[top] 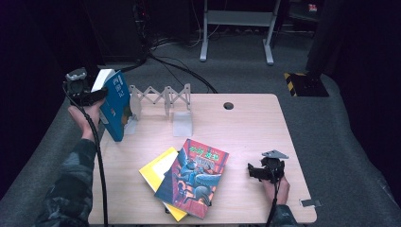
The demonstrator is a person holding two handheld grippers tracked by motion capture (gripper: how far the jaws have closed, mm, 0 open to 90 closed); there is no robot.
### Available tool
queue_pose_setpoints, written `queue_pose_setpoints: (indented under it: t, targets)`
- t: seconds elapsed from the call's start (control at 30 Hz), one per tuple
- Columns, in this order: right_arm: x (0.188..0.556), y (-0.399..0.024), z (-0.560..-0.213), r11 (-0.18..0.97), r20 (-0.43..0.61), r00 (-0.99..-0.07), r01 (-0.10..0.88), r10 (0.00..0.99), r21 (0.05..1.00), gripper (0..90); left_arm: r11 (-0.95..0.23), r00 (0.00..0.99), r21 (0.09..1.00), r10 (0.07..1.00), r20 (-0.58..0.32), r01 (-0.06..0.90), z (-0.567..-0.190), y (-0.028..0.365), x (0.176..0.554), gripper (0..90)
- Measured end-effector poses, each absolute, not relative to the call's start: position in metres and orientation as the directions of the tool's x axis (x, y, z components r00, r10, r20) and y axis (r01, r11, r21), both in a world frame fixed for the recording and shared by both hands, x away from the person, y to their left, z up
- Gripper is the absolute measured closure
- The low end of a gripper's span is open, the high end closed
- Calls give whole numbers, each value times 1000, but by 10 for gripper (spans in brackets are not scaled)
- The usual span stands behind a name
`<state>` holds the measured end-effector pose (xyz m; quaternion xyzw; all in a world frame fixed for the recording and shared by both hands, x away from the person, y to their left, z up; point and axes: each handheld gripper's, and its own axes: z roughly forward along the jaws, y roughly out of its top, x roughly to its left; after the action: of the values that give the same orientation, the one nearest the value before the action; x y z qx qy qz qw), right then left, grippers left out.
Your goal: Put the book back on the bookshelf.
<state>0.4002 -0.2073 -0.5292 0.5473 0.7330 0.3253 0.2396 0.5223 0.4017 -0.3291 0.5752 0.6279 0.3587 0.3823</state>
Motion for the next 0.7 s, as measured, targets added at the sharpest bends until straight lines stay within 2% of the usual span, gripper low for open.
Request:
queue_pose_setpoints:
  t: [0.17,0.7]
  targets:
    - [400,-207,-529,189,5,-286,647,958,739,97,53,-10,887,998,-55,458,-323,402,512,191]
    - [400,-208,-529,185,12,-288,645,957,741,102,21,115,879,990,-87,476,-307,402,464,93]
